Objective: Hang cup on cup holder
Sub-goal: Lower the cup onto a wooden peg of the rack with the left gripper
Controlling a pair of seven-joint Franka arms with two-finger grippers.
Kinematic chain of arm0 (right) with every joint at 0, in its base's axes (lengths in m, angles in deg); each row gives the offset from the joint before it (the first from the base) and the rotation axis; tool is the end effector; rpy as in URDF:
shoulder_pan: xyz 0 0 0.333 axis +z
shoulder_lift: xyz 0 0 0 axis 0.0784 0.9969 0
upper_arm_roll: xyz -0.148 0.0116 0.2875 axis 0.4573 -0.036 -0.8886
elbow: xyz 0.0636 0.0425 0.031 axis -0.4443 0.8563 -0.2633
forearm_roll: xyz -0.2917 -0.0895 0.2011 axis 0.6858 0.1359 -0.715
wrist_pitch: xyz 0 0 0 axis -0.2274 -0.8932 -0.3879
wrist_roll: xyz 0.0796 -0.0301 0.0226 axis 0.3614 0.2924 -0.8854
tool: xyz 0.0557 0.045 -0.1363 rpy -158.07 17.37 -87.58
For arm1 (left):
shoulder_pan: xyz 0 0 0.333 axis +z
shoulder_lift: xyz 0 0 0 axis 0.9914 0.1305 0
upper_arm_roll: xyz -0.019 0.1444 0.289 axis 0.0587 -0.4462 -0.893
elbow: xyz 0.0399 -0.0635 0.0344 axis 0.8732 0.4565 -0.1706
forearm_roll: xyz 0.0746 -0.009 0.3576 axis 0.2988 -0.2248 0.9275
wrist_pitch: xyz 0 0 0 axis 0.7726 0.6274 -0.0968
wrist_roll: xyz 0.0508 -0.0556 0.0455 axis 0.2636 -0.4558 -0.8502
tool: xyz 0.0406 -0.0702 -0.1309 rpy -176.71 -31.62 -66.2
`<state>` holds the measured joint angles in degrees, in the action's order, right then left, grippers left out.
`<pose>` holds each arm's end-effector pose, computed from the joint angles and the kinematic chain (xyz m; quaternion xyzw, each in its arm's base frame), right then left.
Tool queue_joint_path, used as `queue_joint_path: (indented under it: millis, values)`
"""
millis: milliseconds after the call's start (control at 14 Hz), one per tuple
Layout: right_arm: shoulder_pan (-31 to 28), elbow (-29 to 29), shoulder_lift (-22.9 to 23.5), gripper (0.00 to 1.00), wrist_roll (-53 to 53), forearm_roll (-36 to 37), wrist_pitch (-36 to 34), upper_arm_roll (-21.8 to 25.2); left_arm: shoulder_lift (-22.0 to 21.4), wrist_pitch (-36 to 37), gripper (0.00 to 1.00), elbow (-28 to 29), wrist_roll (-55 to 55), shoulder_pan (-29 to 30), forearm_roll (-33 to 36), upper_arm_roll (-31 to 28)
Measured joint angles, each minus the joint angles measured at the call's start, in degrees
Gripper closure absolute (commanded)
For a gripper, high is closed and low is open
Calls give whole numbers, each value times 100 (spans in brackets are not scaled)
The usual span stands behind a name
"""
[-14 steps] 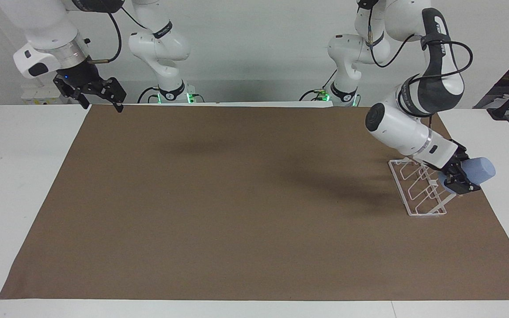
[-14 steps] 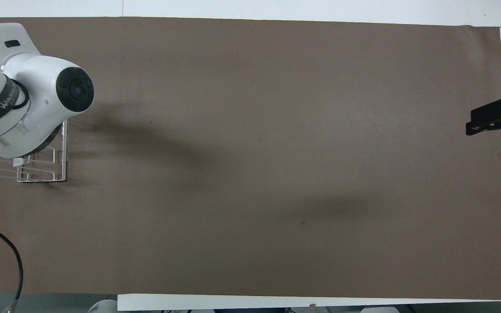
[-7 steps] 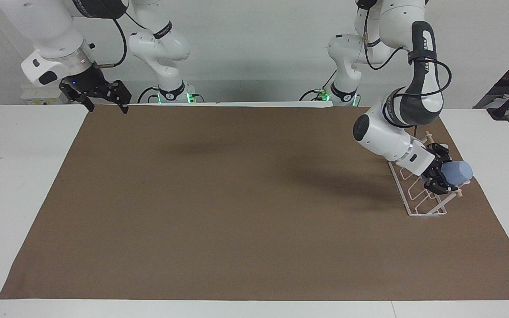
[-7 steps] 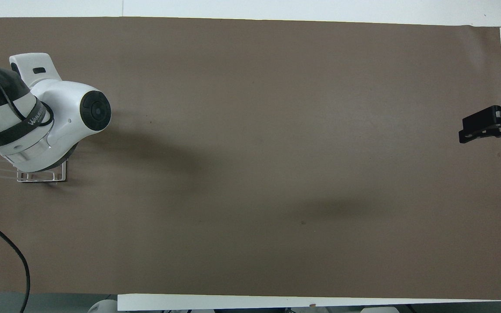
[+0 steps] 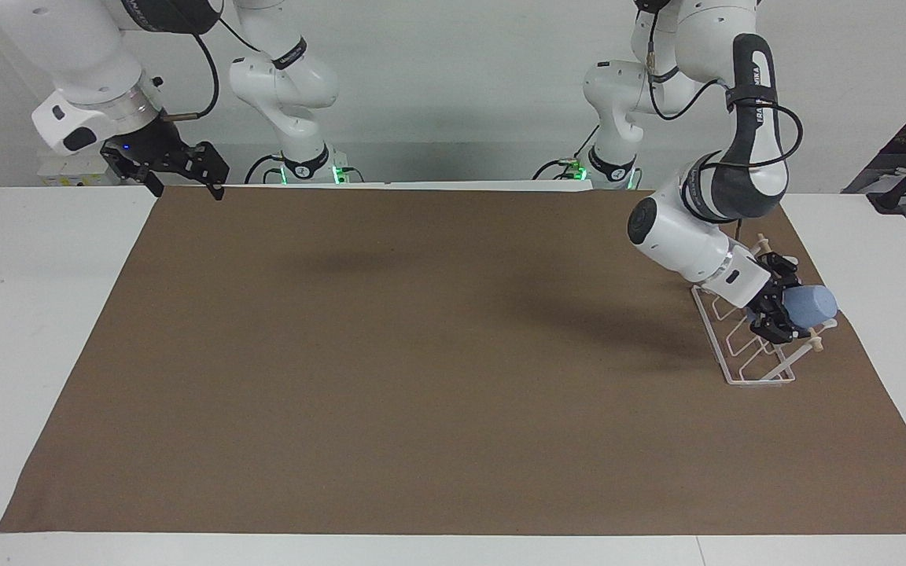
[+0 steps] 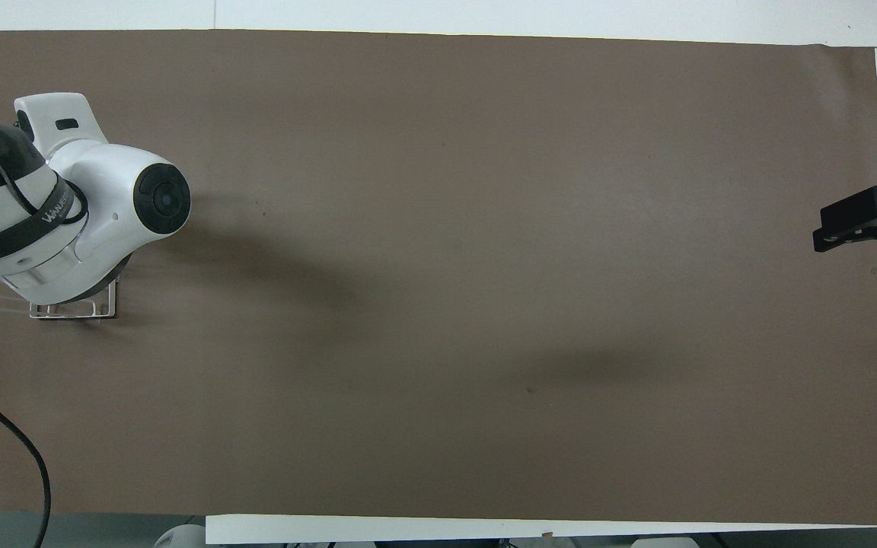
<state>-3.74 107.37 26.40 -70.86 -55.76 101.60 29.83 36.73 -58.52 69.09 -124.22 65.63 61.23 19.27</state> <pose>0.4924 -0.0260 0.5922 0.9960 -0.0487 -0.0750 0.0010 0.5843 -0.0348 0.4059 -0.7416 -0.3962 -0.4240 0.3366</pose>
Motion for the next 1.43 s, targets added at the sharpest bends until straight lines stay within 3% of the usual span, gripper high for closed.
queue_joint_path:
  millis: [643,1071,1143,1286,1429]
  values:
    - [-39,16,-7,1,-52,0,0,0,260,-111,71,1,-111,113,183,-3]
    - [-39,16,-8,1,-52,0,0,0,281,-176,62,59,-188,113,183,1]
    - [-39,16,-8,1,-52,0,0,0,298,-180,54,76,-211,113,183,3]
    - [-39,16,-8,1,-52,0,0,0,302,-180,0,76,-214,110,183,7]
    - [-39,16,-8,1,-52,0,0,0,302,-179,0,72,-214,112,183,7]
